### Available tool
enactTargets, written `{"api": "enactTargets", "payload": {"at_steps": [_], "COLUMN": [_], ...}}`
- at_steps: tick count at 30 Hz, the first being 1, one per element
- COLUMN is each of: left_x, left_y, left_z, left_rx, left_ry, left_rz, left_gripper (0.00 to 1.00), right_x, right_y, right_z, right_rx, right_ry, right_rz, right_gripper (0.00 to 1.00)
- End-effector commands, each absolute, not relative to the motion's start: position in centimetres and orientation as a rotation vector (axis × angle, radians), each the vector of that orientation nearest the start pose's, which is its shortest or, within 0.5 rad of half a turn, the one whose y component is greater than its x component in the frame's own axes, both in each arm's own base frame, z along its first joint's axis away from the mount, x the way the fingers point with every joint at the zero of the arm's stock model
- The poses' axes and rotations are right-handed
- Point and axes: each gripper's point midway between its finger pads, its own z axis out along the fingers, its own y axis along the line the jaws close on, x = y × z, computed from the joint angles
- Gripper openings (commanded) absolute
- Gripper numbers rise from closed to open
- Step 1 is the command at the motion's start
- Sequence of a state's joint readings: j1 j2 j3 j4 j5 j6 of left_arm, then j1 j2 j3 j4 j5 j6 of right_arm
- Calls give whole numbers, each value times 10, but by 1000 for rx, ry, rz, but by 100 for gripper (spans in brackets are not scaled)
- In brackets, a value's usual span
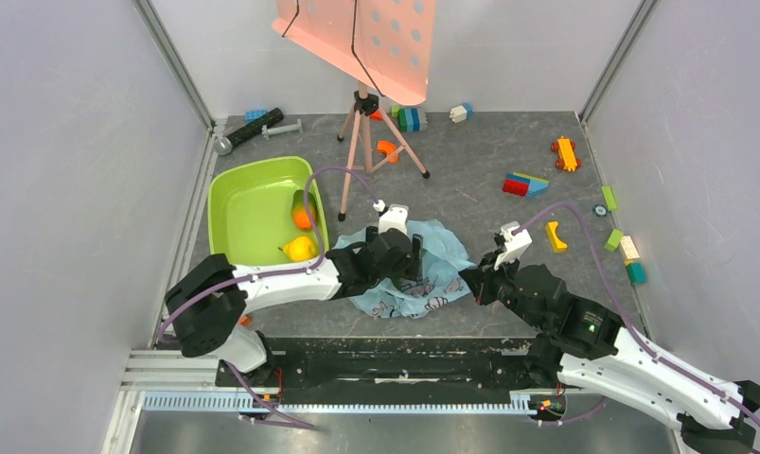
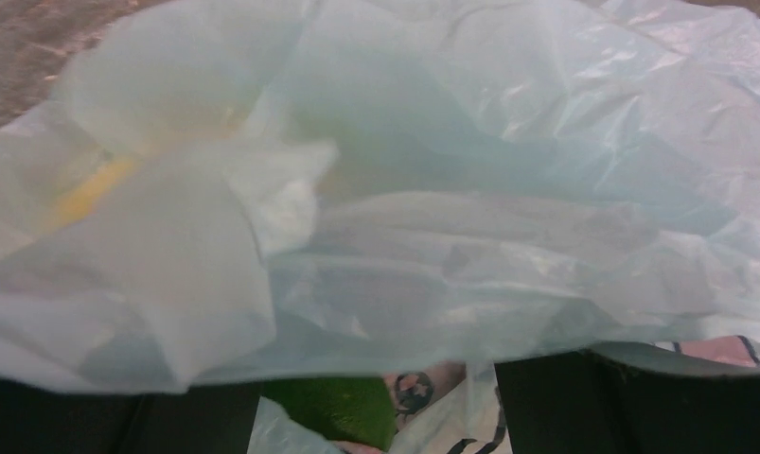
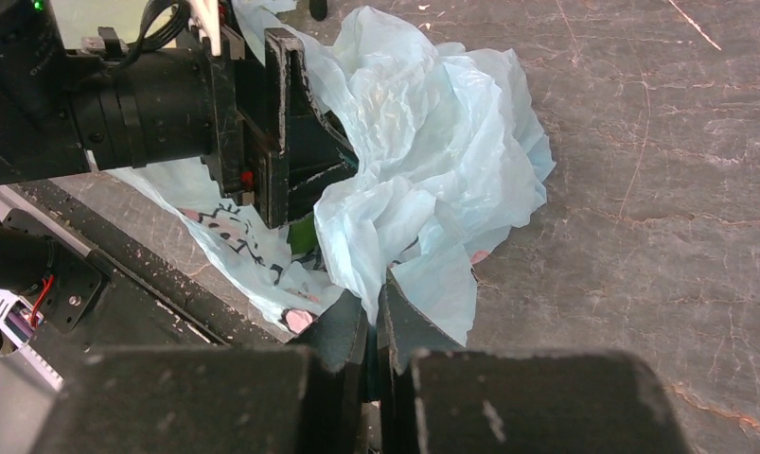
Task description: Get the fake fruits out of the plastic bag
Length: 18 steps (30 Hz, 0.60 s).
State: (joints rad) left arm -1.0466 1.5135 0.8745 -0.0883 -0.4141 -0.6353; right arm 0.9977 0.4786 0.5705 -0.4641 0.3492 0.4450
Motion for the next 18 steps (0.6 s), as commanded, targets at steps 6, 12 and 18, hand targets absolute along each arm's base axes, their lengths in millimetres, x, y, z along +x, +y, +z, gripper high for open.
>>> {"api": "enactTargets", "payload": {"at_steps": [6,12,18], "left_x": [237,241,251], "left_y": [-362,-363,-354], "left_z": [126,113,95], "left_rx": [231,232,223], "left_ry": [2151,2184,2217], "left_rz": [-745,-690,-596], "left_gripper": [79,80,86], "right_x": [170,170,169], "right_y": [176,177,176], "right_z": [194,192,193], "right_rx": [-282,-288,-287], "right_ry": [1932,1938,1937], "right_rz": [609,612,609], "right_gripper": [0,0,0]}}
